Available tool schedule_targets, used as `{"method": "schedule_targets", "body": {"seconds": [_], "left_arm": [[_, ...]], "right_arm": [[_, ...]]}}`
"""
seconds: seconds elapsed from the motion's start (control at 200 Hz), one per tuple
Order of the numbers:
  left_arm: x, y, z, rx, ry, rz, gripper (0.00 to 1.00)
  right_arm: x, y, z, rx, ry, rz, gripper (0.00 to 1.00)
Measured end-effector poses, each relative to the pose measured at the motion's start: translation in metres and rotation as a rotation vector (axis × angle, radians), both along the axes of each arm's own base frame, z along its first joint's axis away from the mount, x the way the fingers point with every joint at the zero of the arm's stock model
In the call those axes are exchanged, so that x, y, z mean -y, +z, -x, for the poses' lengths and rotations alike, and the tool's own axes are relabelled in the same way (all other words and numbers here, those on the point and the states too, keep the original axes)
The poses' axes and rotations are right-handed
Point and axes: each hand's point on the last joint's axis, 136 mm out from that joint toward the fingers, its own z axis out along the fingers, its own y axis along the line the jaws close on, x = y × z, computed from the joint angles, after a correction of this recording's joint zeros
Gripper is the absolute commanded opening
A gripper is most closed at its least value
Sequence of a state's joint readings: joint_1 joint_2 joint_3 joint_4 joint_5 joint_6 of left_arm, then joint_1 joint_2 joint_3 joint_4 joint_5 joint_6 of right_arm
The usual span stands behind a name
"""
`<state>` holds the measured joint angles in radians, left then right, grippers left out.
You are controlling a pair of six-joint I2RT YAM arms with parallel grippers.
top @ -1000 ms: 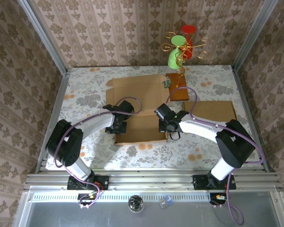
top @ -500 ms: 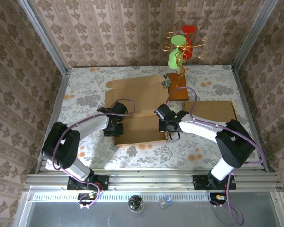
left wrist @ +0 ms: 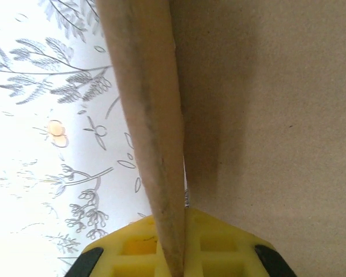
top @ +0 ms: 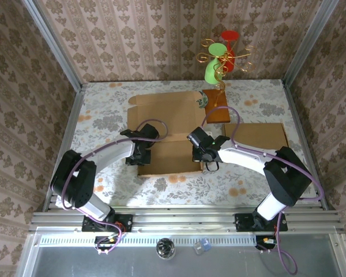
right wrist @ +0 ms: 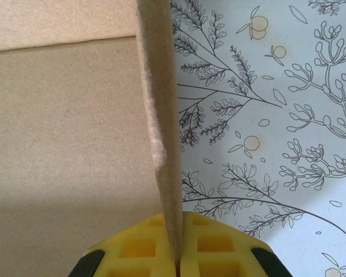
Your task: Fold the paper box
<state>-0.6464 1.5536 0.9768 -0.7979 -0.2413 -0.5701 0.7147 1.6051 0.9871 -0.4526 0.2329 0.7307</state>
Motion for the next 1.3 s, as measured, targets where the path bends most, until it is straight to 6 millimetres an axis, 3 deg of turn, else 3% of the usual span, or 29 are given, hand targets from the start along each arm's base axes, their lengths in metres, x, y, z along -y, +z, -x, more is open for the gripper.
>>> {"method": "schedule_targets", "body": {"seconds": [0.14, 0.37, 0.46, 0.54, 0.68, 0.845, 0.98, 1.195, 1.3], "left_arm": [[-0.001, 0.006, -0.002, 0.023, 0.008, -0.02, 0.0], [0.0, -0.003, -0.003, 0.007, 0.011, -0.029, 0.0], [0.002, -0.004, -0.003, 0.004, 0.01, -0.021, 0.22], [0.004, -0.004, -0.003, 0.001, 0.007, -0.009, 0.35], [0.009, 0.001, -0.004, 0.001, 0.014, 0.049, 0.49], [0.013, 0.025, -0.006, 0.019, 0.04, 0.181, 0.59], [0.016, 0.046, -0.012, 0.02, 0.068, 0.292, 0.61], [0.012, 0.051, -0.009, -0.043, 0.086, 0.353, 0.62], [0.0, 0.058, -0.016, -0.036, 0.121, 0.368, 0.62]], "right_arm": [[-0.001, 0.002, 0.0, 0.004, -0.005, -0.007, 0.0], [-0.002, 0.002, -0.001, 0.007, -0.003, -0.011, 0.0], [-0.002, 0.001, -0.001, 0.006, -0.003, -0.01, 0.0], [-0.002, 0.001, -0.001, 0.005, -0.003, -0.009, 0.0], [-0.005, 0.002, -0.003, 0.014, 0.0, -0.02, 0.0], [-0.007, 0.003, -0.005, 0.025, 0.003, -0.028, 0.0], [-0.008, 0.004, -0.007, 0.031, 0.006, -0.032, 0.0], [-0.009, -0.002, -0.007, 0.022, 0.014, -0.024, 0.0], [-0.009, -0.002, -0.007, 0.021, 0.023, -0.019, 0.0]]}}
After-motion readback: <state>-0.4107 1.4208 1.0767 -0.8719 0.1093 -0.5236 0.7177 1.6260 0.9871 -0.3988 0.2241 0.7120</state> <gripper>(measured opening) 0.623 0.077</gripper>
